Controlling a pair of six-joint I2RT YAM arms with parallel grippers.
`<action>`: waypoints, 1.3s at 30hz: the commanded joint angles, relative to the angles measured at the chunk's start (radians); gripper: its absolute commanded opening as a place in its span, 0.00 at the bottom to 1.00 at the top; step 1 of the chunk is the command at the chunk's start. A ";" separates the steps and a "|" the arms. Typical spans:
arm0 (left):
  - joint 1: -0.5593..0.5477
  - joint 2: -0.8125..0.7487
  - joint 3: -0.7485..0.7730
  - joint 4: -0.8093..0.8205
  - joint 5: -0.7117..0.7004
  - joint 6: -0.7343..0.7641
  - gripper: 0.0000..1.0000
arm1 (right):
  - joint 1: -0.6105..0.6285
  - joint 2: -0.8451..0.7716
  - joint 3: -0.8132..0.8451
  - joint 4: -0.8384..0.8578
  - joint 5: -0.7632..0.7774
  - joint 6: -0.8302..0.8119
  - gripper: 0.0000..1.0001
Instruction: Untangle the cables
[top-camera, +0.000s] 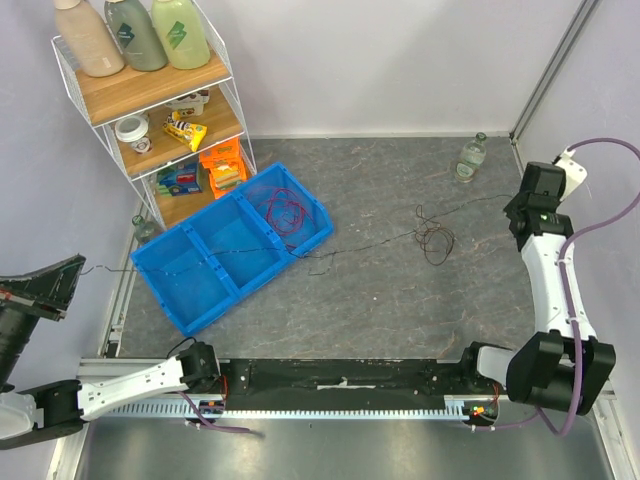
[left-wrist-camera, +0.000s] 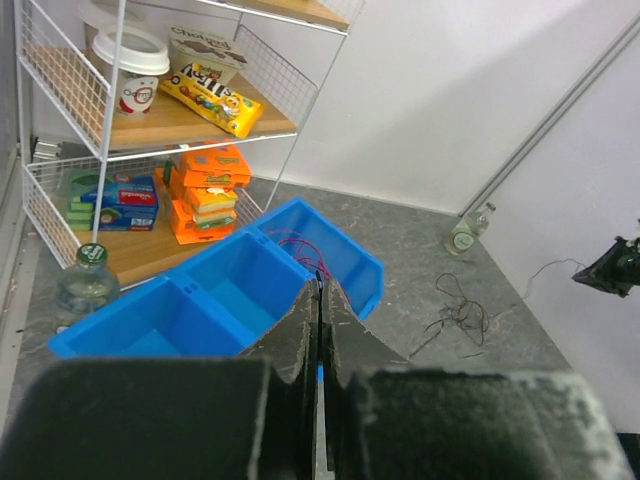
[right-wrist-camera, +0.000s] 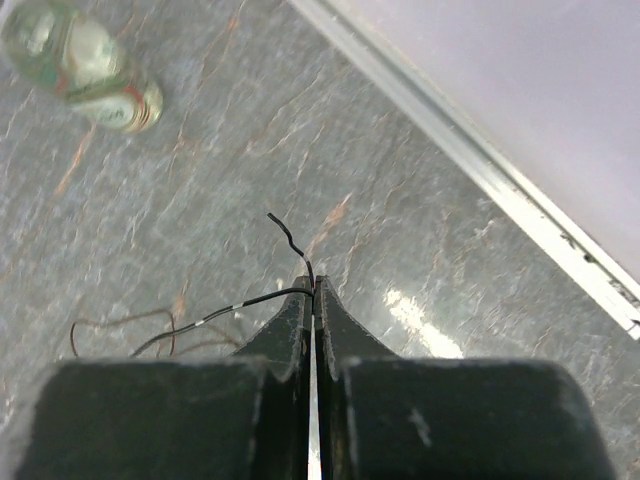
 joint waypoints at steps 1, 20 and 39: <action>-0.003 -0.038 0.067 0.004 -0.111 0.004 0.02 | -0.058 0.030 0.104 0.021 0.059 0.008 0.00; -0.002 0.025 0.463 -0.157 -0.298 0.149 0.02 | -0.107 0.251 0.376 0.003 0.139 -0.050 0.00; -0.005 0.046 0.276 -0.103 -0.273 0.176 0.02 | 0.144 0.351 0.497 0.011 0.217 -0.226 0.00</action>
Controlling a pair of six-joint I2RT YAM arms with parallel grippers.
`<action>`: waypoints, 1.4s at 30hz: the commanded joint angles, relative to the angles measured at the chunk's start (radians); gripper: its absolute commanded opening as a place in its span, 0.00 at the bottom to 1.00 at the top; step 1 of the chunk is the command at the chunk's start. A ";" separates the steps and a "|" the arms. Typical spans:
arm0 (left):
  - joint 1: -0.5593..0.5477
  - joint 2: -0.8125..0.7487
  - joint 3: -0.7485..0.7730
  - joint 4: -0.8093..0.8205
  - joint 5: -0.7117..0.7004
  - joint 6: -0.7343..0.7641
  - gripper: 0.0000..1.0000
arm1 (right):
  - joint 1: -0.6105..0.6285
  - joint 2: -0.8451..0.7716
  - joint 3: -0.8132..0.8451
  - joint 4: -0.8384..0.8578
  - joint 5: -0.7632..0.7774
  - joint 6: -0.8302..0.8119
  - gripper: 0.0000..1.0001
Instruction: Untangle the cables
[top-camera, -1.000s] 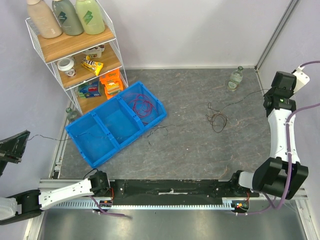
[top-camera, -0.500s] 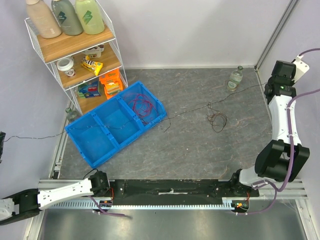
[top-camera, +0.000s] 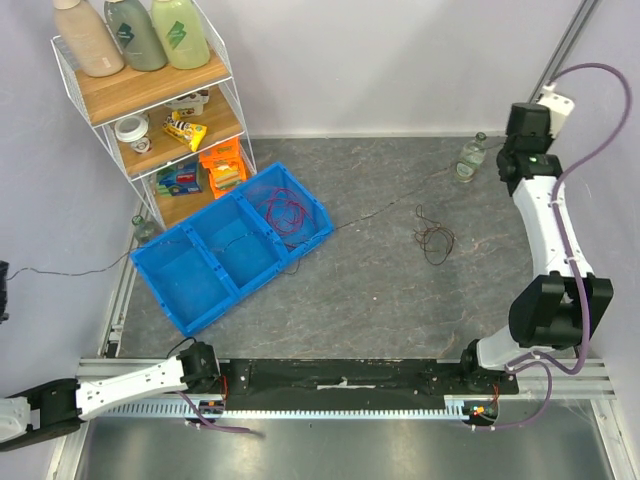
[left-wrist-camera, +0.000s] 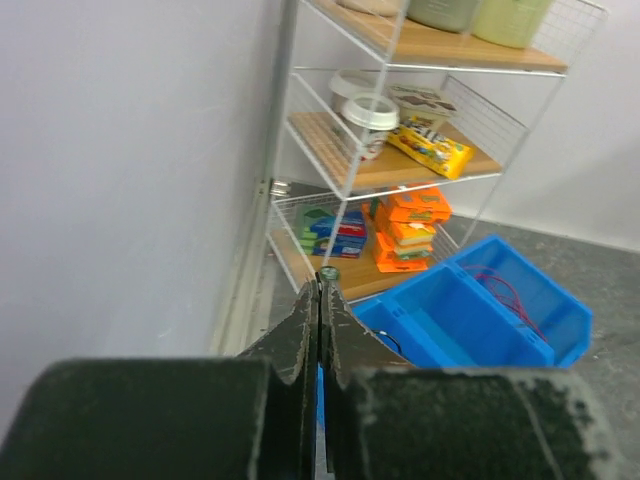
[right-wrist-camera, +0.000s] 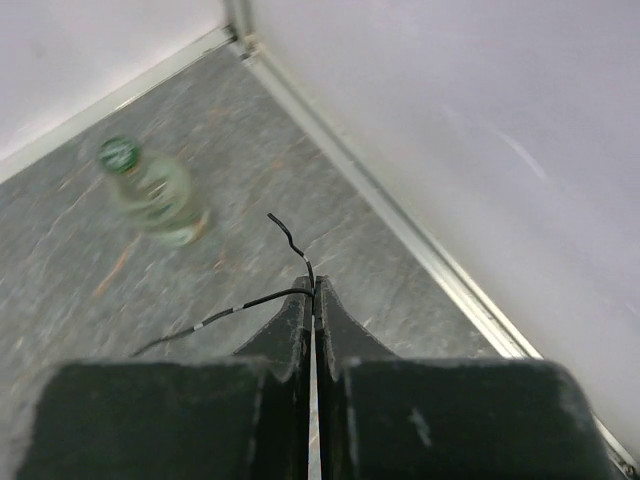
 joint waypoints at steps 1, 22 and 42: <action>-0.011 0.003 -0.105 0.036 0.099 -0.266 0.02 | 0.086 0.012 0.016 -0.005 -0.025 -0.061 0.00; -0.014 0.167 -0.627 0.427 0.643 -0.396 0.02 | 0.345 -0.074 -0.275 -0.122 0.004 0.045 0.87; -0.016 0.210 -0.648 0.384 0.573 -0.454 0.02 | 1.032 0.203 -0.461 0.458 -0.781 -0.477 0.77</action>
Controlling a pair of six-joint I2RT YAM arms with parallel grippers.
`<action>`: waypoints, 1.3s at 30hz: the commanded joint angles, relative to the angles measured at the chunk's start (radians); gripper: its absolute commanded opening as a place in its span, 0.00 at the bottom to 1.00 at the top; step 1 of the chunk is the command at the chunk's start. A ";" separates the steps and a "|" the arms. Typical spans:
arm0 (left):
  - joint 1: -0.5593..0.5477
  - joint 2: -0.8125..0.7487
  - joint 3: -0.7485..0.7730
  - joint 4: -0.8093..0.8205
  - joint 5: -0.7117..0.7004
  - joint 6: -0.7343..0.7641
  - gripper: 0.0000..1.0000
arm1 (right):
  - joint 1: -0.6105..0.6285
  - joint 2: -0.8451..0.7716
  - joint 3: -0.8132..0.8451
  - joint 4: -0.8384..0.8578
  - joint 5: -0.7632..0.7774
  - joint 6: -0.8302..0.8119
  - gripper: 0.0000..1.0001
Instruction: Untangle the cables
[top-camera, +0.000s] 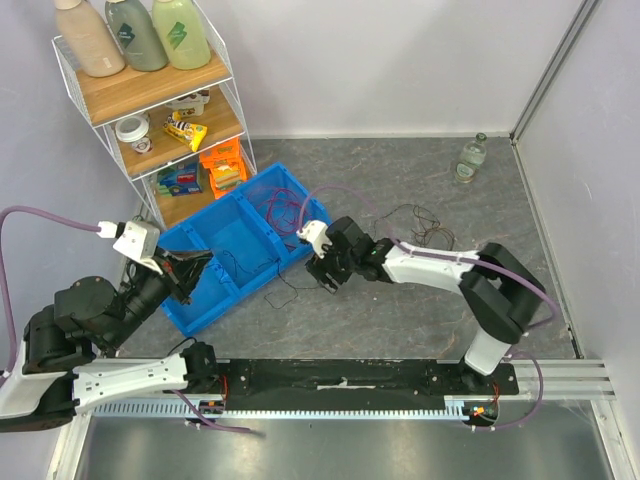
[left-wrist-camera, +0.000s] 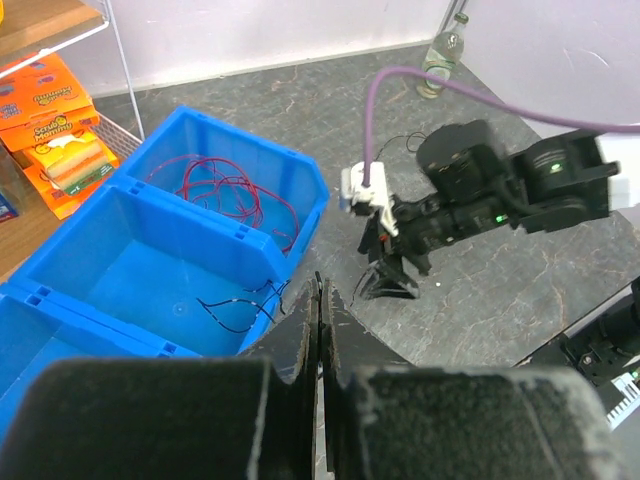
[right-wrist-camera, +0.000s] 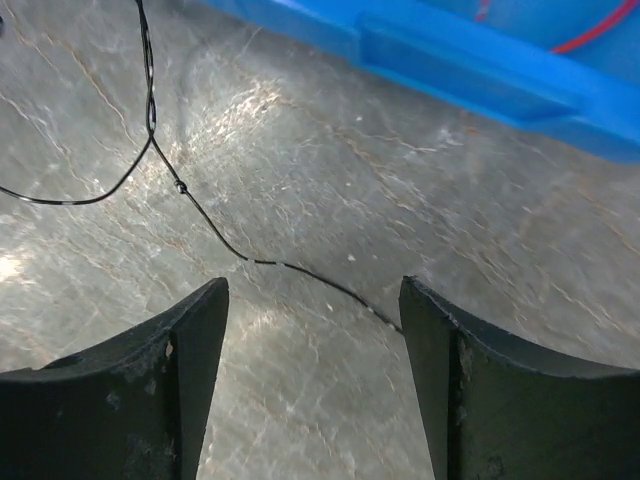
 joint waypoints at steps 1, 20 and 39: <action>-0.003 -0.014 0.000 0.018 -0.020 -0.055 0.02 | 0.048 0.094 0.048 0.138 -0.085 -0.120 0.77; -0.005 -0.049 0.034 -0.039 -0.069 -0.065 0.02 | 0.262 0.133 -0.075 0.268 0.481 -0.120 0.03; -0.005 0.062 -0.166 0.028 0.078 -0.101 0.39 | 0.170 -0.568 -0.084 -0.078 0.429 -0.034 0.00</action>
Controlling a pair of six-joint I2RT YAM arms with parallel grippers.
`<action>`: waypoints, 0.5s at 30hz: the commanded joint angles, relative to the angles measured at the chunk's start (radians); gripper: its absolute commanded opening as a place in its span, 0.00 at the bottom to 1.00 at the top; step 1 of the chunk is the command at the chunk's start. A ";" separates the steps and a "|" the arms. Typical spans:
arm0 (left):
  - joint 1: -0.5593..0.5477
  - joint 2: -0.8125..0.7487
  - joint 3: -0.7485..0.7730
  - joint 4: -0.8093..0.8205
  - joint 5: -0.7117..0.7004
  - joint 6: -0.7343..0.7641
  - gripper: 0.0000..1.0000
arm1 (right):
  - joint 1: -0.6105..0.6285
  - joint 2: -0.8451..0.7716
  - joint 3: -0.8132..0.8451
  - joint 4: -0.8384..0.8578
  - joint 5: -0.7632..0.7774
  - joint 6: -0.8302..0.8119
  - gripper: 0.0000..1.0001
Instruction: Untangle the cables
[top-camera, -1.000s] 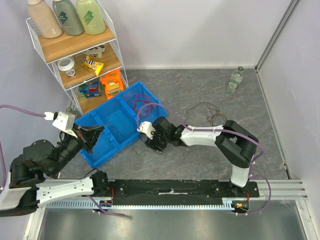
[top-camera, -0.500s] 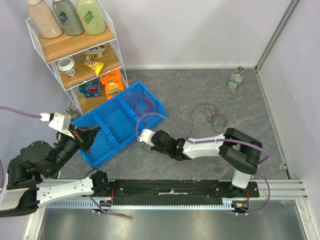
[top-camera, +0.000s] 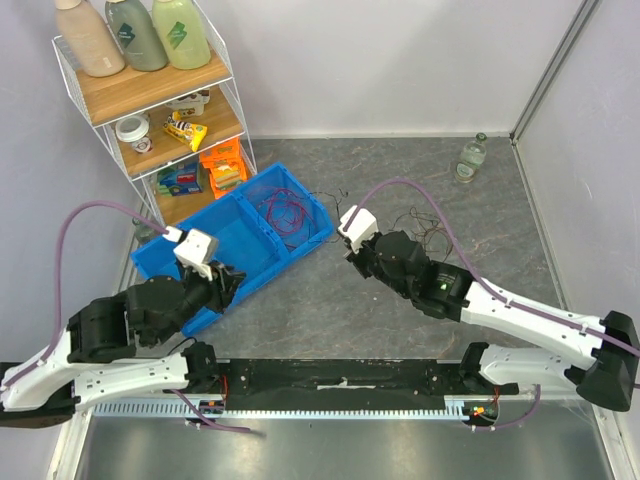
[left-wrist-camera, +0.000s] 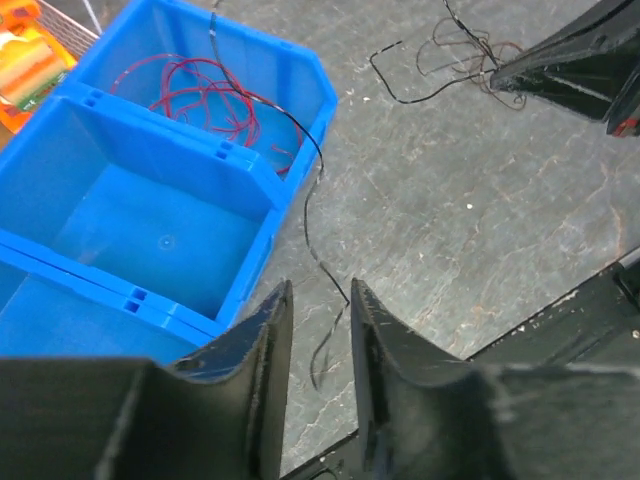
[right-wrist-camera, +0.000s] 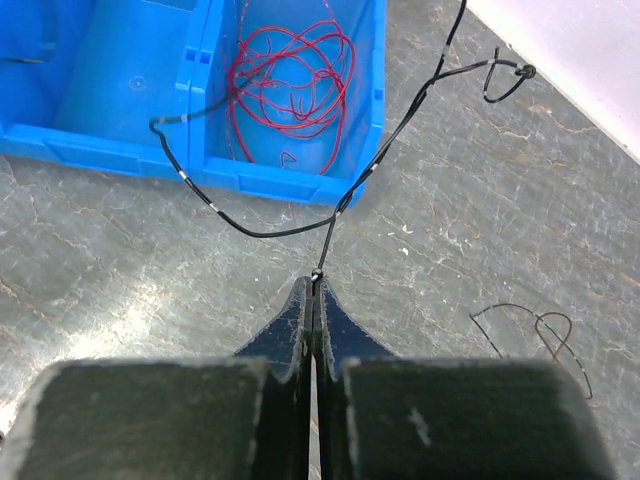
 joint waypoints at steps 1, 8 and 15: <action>-0.003 0.018 0.002 0.081 0.069 -0.002 0.51 | 0.004 -0.036 0.070 -0.146 -0.016 -0.031 0.00; -0.005 0.032 0.050 0.238 0.179 0.107 0.83 | 0.004 -0.071 0.117 -0.264 -0.168 -0.065 0.00; -0.003 0.166 -0.008 0.476 0.150 0.230 0.86 | 0.004 -0.097 0.108 -0.276 -0.315 -0.073 0.00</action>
